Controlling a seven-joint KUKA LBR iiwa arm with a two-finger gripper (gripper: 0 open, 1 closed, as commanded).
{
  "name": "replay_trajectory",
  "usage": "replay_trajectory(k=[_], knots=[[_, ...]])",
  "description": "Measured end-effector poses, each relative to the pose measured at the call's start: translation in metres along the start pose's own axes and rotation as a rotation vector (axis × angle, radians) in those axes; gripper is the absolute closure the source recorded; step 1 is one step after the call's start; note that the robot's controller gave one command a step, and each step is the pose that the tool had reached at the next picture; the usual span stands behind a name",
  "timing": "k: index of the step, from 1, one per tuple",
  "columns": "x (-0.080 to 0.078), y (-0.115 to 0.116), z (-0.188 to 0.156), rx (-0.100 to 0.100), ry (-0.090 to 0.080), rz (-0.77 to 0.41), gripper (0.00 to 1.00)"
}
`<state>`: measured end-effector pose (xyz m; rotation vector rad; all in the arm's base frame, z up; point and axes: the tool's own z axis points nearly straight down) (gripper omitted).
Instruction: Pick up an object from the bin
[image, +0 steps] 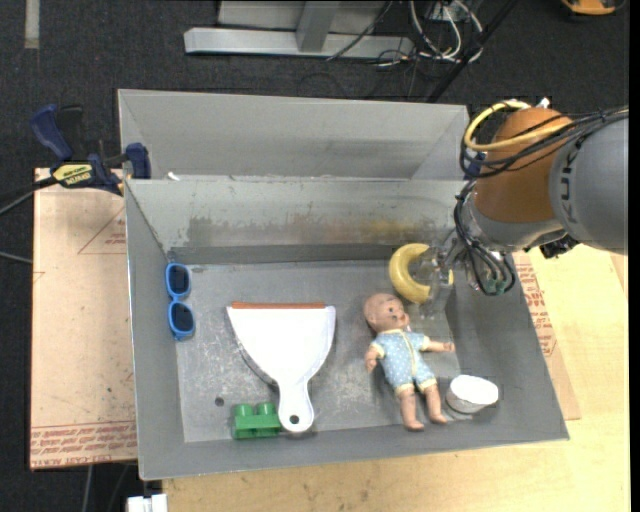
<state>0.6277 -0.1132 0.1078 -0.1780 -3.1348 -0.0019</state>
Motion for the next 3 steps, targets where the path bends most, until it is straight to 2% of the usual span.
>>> replay_trajectory(k=[1, 3], knots=[[0.0166, -0.0009, -0.0904, 0.001, -0.011, -0.037, 1.0], [0.0177, -0.0007, -0.0937, 0.0, -0.006, -0.036, 1.0]])
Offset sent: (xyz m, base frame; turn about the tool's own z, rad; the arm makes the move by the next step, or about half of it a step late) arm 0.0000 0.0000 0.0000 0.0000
